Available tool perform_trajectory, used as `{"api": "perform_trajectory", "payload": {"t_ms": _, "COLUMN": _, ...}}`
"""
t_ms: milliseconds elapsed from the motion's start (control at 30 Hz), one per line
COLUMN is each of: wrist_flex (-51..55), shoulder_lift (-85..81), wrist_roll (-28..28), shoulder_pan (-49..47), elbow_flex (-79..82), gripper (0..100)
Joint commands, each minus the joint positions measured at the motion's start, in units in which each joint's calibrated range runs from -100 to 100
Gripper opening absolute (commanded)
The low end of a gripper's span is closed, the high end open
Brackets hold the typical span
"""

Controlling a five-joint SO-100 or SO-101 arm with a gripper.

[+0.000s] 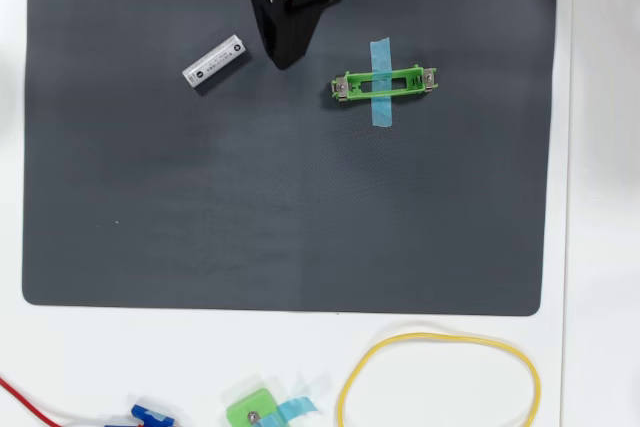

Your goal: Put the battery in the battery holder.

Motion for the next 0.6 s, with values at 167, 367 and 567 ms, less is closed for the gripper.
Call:
{"api": "perform_trajectory", "payload": {"t_ms": 167, "wrist_flex": 3.56, "shoulder_lift": 28.70, "wrist_roll": 7.06, "shoulder_pan": 0.91, "elbow_flex": -11.26, "gripper": 0}}
{"api": "perform_trajectory", "payload": {"t_ms": 367, "wrist_flex": 3.56, "shoulder_lift": 32.80, "wrist_roll": 9.15, "shoulder_pan": 3.92, "elbow_flex": -13.29, "gripper": 0}}
{"api": "perform_trajectory", "payload": {"t_ms": 567, "wrist_flex": 4.09, "shoulder_lift": 37.15, "wrist_roll": 10.45, "shoulder_pan": 8.07, "elbow_flex": -14.35, "gripper": 0}}
